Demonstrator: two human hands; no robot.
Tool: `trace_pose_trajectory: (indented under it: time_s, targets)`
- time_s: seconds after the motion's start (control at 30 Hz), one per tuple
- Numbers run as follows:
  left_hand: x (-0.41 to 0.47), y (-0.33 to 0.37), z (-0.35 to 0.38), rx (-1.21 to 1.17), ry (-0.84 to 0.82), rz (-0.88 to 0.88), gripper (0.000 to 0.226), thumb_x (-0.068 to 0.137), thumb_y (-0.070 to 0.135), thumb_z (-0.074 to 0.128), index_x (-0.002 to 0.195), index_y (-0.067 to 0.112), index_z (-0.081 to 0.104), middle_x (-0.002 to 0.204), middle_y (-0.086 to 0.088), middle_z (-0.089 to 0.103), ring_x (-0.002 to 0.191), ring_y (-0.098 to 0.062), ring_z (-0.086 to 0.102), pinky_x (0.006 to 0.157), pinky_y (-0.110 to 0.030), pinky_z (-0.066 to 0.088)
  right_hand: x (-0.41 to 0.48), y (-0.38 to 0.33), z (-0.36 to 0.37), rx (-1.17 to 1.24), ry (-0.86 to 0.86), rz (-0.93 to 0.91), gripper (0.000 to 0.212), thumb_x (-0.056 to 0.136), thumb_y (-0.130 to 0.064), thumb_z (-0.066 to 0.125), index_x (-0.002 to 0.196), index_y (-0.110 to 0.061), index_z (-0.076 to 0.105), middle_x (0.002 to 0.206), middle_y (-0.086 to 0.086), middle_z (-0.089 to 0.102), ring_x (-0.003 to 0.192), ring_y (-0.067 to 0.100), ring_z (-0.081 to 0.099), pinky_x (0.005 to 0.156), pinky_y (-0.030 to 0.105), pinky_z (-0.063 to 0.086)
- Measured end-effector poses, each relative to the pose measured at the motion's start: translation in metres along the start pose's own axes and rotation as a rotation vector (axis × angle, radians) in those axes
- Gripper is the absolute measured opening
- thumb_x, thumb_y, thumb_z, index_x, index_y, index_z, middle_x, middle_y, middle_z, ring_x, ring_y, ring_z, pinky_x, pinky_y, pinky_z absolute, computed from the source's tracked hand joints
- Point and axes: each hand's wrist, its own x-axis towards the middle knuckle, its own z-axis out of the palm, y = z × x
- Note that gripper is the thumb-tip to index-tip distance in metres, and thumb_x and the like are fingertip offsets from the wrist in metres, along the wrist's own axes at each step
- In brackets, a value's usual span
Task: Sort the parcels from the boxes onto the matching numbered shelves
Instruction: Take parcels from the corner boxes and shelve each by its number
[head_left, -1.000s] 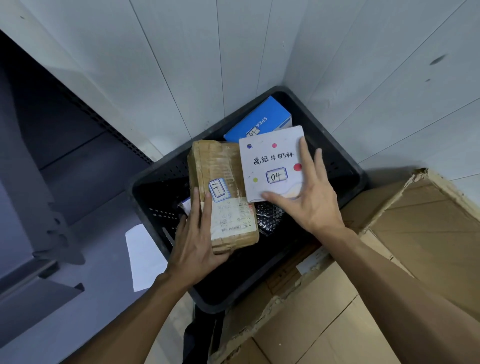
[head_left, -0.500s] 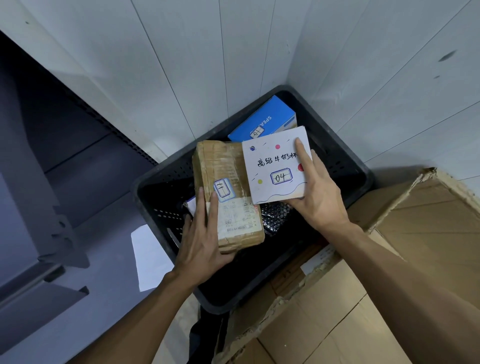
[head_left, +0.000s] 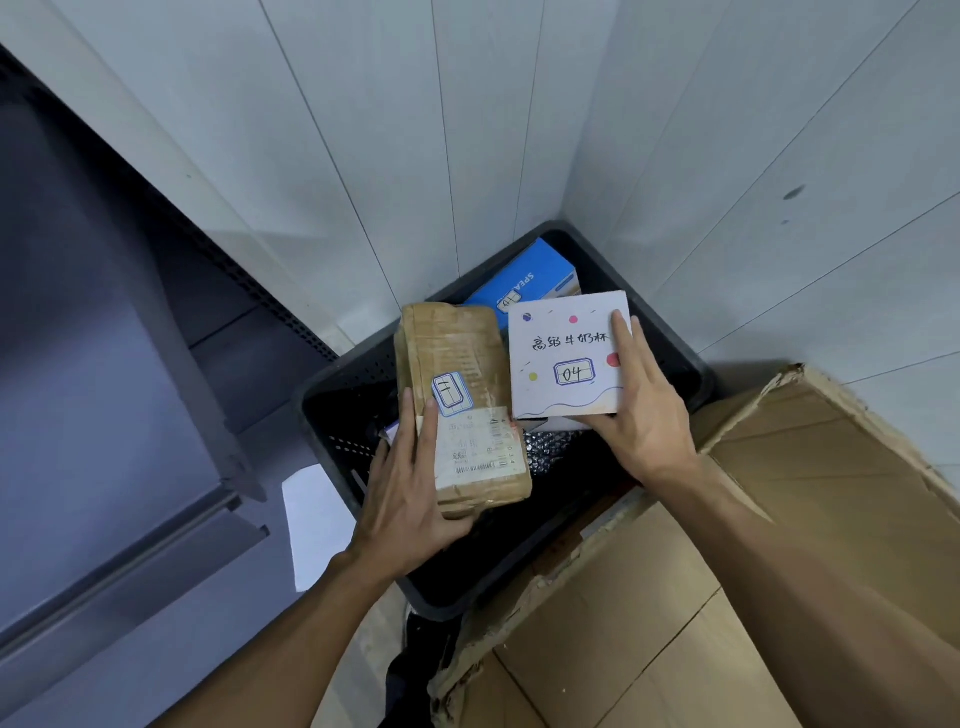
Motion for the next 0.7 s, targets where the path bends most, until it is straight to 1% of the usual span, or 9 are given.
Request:
trace_pose_trajectory:
  time_s: [0.07, 0.13, 0.27, 0.33, 0.47, 0.57, 0.7]
  targets:
    - [-0.003, 0.009, -0.01, -0.011, 0.005, 0.005, 0.128, 0.067, 0.079, 0.055, 0.159, 0.01, -0.002, 0.166, -0.014, -0.009, 0.125, -0.039, 0.046, 0.099, -0.051, 0.047, -0.005, -0.002, -0.013, 0.006, 0.001, 0.039, 0.108, 0.08, -0.024, 0.083, 0.16, -0.02, 0.011, 0.168, 0.002, 0.011, 0.131, 0.019, 0.05, 0.097, 0.037, 0.044]
    - [-0.006, 0.02, -0.023, -0.016, 0.004, 0.011, 0.128, 0.067, 0.078, 0.056, 0.159, 0.011, -0.002, 0.166, -0.014, -0.009, 0.125, -0.038, 0.046, 0.099, -0.051, 0.046, -0.01, -0.007, -0.029, 0.016, 0.002, 0.064, 0.107, 0.079, -0.021, 0.082, 0.16, -0.02, 0.011, 0.167, 0.002, 0.014, 0.132, 0.021, 0.05, 0.099, 0.038, 0.044]
    - [-0.009, 0.044, -0.049, -0.043, 0.008, 0.013, 0.131, 0.064, 0.077, 0.059, 0.159, 0.015, -0.006, 0.166, -0.01, -0.013, 0.13, -0.038, 0.044, 0.101, -0.053, 0.045, -0.021, -0.018, -0.063, 0.022, 0.038, 0.082, 0.104, 0.081, -0.023, 0.081, 0.16, -0.018, 0.014, 0.167, 0.003, 0.017, 0.135, 0.025, 0.047, 0.102, 0.037, 0.042]
    - [-0.01, 0.057, -0.063, -0.044, 0.014, 0.021, 0.13, 0.065, 0.078, 0.059, 0.159, 0.015, -0.006, 0.166, -0.01, -0.014, 0.129, -0.04, 0.045, 0.1, -0.053, 0.046, -0.025, -0.023, -0.081, 0.024, 0.044, 0.085, 0.103, 0.083, -0.024, 0.081, 0.16, -0.017, 0.013, 0.167, 0.003, 0.016, 0.136, 0.026, 0.046, 0.104, 0.038, 0.041]
    - [-0.01, 0.081, -0.09, -0.036, 0.022, 0.056, 0.129, 0.065, 0.077, 0.058, 0.159, 0.015, -0.006, 0.166, -0.01, -0.015, 0.122, -0.04, 0.049, 0.098, -0.055, 0.047, -0.033, -0.031, -0.117, -0.011, 0.06, 0.092, 0.1, 0.085, -0.027, 0.078, 0.16, -0.016, 0.012, 0.167, 0.004, 0.015, 0.133, 0.028, 0.048, 0.099, 0.04, 0.044]
    - [-0.015, 0.099, -0.111, -0.045, 0.022, 0.062, 0.131, 0.064, 0.076, 0.059, 0.158, 0.018, -0.01, 0.166, -0.008, -0.016, 0.127, -0.041, 0.047, 0.1, -0.058, 0.046, -0.046, -0.038, -0.141, -0.009, 0.077, 0.103, 0.098, 0.086, -0.027, 0.077, 0.16, -0.015, 0.013, 0.166, 0.005, 0.018, 0.129, 0.028, 0.052, 0.095, 0.041, 0.047]
    - [-0.025, 0.119, -0.138, -0.077, 0.013, 0.097, 0.134, 0.062, 0.073, 0.065, 0.159, 0.02, -0.011, 0.166, -0.007, -0.016, 0.134, -0.041, 0.043, 0.102, -0.059, 0.044, -0.064, -0.048, -0.172, 0.034, 0.104, 0.105, 0.098, 0.083, -0.024, 0.078, 0.159, -0.012, 0.017, 0.164, 0.011, 0.025, 0.125, 0.031, 0.056, 0.095, 0.048, 0.049]
